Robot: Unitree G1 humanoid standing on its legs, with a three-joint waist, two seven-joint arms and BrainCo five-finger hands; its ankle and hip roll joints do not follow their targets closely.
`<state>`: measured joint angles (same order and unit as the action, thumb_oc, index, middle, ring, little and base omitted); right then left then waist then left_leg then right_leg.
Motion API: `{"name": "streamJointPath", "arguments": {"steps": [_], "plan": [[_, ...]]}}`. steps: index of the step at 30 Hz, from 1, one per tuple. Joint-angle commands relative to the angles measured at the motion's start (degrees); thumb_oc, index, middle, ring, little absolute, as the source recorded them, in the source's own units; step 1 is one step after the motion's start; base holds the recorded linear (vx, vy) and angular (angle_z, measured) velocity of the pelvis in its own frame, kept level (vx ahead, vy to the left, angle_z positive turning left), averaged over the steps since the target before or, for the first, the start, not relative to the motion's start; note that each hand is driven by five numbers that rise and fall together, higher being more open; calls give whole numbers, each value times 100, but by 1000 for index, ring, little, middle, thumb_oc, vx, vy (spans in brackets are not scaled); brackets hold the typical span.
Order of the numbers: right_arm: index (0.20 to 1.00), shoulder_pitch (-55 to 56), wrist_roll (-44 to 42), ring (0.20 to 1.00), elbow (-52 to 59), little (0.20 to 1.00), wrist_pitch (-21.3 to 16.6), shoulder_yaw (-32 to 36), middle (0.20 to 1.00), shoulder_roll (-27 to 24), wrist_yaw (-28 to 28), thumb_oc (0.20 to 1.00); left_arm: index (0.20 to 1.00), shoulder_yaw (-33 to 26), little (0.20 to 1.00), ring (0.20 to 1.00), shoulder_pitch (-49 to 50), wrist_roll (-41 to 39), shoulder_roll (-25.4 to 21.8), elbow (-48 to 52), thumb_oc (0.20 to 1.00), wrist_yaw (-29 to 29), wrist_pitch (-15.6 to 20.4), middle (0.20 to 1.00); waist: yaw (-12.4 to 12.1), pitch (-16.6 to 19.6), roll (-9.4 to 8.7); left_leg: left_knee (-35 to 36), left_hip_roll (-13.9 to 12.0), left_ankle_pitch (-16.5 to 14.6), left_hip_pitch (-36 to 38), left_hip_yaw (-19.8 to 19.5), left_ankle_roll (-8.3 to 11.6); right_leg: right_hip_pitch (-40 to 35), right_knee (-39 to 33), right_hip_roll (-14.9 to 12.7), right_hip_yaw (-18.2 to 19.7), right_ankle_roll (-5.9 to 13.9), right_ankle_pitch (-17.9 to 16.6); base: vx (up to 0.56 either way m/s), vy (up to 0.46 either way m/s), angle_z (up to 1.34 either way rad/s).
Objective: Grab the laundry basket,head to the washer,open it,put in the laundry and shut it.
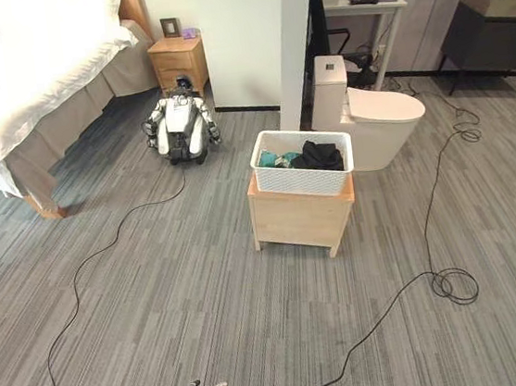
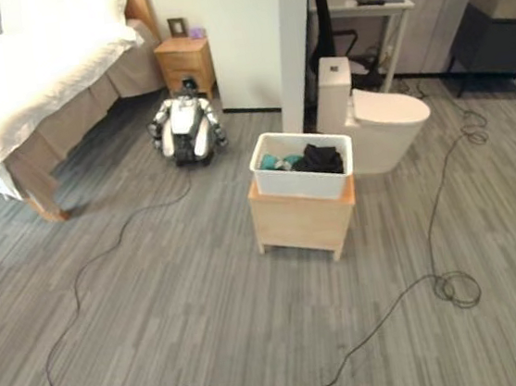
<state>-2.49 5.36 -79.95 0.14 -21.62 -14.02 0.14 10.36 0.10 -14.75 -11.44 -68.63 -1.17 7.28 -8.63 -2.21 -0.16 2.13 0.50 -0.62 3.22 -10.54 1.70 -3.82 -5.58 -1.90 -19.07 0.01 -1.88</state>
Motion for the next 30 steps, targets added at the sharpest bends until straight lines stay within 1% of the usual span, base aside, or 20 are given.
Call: {"name": "streamJointPath", "arguments": {"steps": [1,12,21,30], "plan": [[1000,3,61,1000,-186,1000,48,-265,1000,-13,18,1000,1000,179,1000,1000,-313,163,-137,-364,1000,-2,91,1000,-32,30,-104,287,-249,96,-207,-234,150,-306,58,-674,159,673,267,15,0,-6],[1000,-139,-78,1000,61,1000,-44,-394,1000,85,-33,1000,1000,104,1000,1000,-274,324,-165,-455,1000,224,123,1000,-41,41,-138,287,-323,30,-91,-68,142,-302,58,-659,333,672,271,17,-3,-8],[1000,-46,-4,1000,-91,1000,-18,-341,1000,53,-17,1000,1000,54,1000,1000,-229,294,-178,-476,1000,193,120,1000,-22,48,-144,287,-377,22,-66,1,174,-310,58,-632,343,668,287,4,-18,-5],[1000,-66,-179,1000,-18,1000,-25,-275,1000,47,-26,1000,1000,32,1000,1000,-258,219,-233,-506,1000,191,101,1000,53,18,-155,287,-443,70,-111,12,229,-278,58,-549,390,622,326,-3,-32,-1]]}}
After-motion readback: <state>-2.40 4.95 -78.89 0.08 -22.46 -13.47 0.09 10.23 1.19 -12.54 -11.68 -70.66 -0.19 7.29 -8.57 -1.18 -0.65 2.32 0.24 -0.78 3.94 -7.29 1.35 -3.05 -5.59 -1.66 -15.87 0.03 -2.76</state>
